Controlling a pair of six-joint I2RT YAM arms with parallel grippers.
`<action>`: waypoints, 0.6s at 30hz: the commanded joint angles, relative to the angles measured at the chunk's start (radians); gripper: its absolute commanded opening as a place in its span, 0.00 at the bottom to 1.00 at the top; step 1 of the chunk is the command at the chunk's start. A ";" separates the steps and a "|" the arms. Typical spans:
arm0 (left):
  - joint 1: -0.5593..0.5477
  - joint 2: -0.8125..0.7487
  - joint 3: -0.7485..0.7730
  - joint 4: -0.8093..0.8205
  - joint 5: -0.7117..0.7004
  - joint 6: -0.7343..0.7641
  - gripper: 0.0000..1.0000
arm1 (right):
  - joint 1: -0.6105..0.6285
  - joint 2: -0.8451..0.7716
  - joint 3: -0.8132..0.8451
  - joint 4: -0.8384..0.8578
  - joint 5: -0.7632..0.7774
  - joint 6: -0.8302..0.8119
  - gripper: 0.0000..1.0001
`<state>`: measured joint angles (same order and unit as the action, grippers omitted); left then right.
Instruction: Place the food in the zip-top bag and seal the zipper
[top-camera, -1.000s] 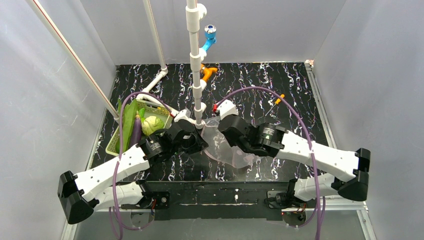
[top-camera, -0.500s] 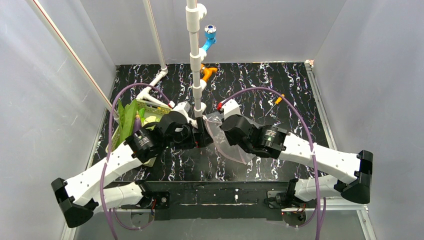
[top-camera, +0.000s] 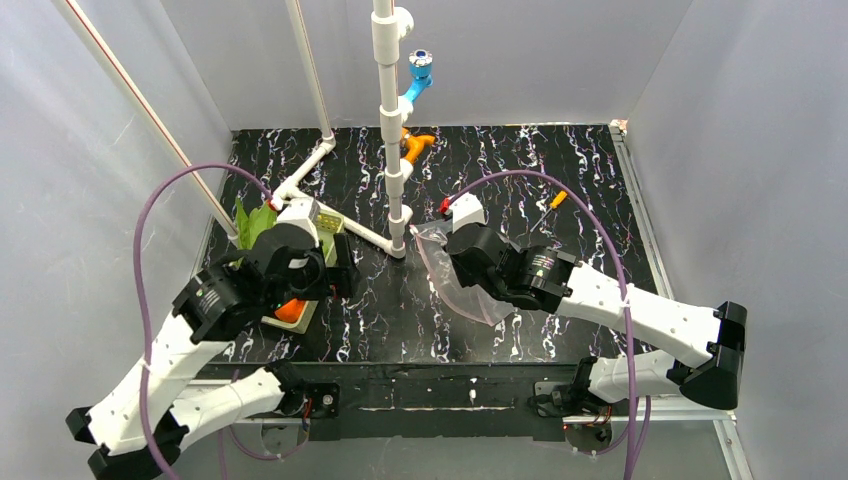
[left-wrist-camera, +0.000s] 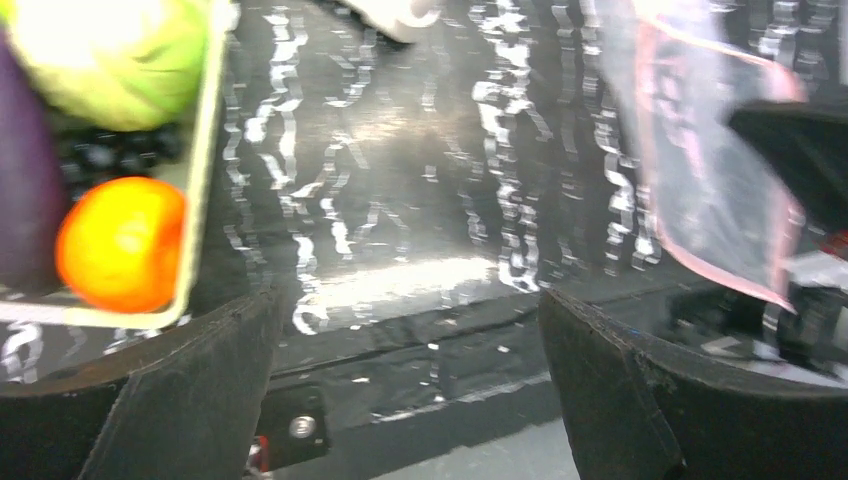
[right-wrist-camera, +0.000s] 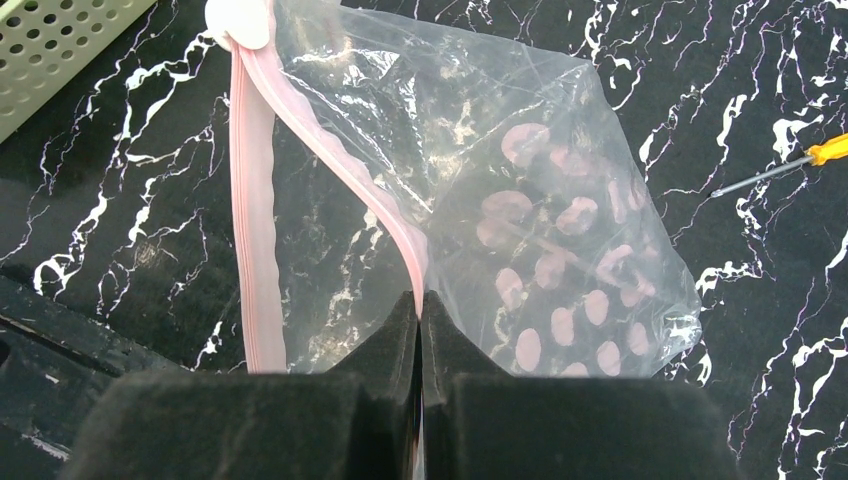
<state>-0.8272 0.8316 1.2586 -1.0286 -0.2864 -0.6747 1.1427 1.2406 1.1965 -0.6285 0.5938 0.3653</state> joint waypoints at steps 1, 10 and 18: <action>0.140 0.099 0.019 -0.132 -0.053 0.146 0.98 | -0.001 -0.031 0.018 0.008 0.000 0.011 0.01; 0.683 0.281 0.004 0.079 -0.178 0.381 0.98 | -0.001 -0.086 0.020 -0.020 0.001 0.000 0.01; 0.946 0.446 -0.045 0.243 -0.191 0.401 0.98 | -0.001 -0.112 0.052 -0.078 -0.082 0.018 0.01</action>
<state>0.0872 1.2313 1.2473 -0.8726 -0.4189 -0.3188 1.1427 1.1529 1.1983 -0.6741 0.5599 0.3666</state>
